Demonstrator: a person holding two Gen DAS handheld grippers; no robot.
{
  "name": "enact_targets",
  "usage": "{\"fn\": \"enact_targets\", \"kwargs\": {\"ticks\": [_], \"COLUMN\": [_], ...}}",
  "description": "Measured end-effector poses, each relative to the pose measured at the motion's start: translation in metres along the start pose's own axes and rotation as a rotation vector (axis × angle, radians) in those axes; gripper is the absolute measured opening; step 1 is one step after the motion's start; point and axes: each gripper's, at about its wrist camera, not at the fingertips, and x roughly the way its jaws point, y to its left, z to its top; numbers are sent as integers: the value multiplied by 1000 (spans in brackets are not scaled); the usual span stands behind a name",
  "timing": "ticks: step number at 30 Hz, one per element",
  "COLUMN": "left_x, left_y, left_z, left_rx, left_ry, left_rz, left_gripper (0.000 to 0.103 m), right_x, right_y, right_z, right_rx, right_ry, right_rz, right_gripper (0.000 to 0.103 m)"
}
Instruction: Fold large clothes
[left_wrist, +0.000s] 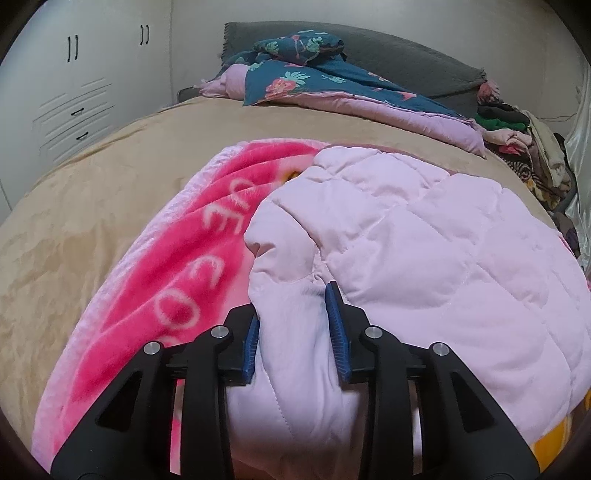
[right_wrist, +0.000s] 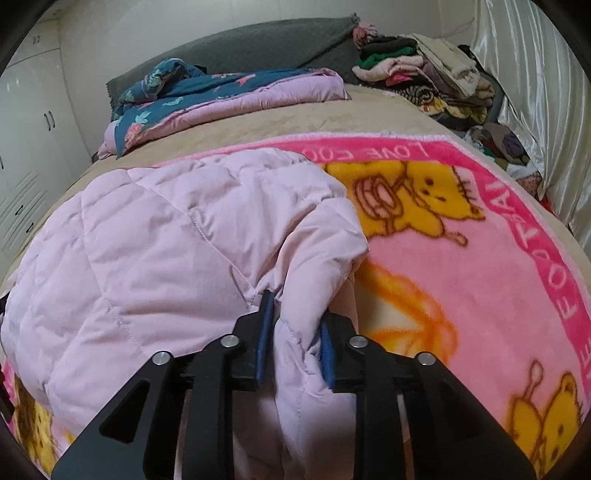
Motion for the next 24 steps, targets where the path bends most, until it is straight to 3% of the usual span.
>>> {"fn": "enact_targets", "kwargs": {"ticks": [3,6,7,10,15,19,24], "left_x": [-5,-11,-14,-25,-49,-63,-72], "left_y": [-2,-1,-1,-1,3,6,4], "left_z": [1,3,3,2,-3,-13,-26], "left_rx": [6,11,15,26,5,-20,-30], "left_ry": [1,-1,-4,-17,-39,-42,-35], "left_rz": [6,14,18,26,23,30,20], "left_gripper": [27,42,47,60,83,92,93], "right_x": [-9,-27,-32,-55,-82,-101,-114], "right_y": [-1,-7,-7,-8,-9,-10,-9], "right_z": [1,0,-1,-6,-16,-26,-40], "right_rx": [1,55,64,90,127,125,127], "right_ry": [7,-19,-32,-73,-102,-121,-129], "right_rz": [-10,34,37,58,116,129,129], "right_gripper": [41,82,89,96,99,99,99]}}
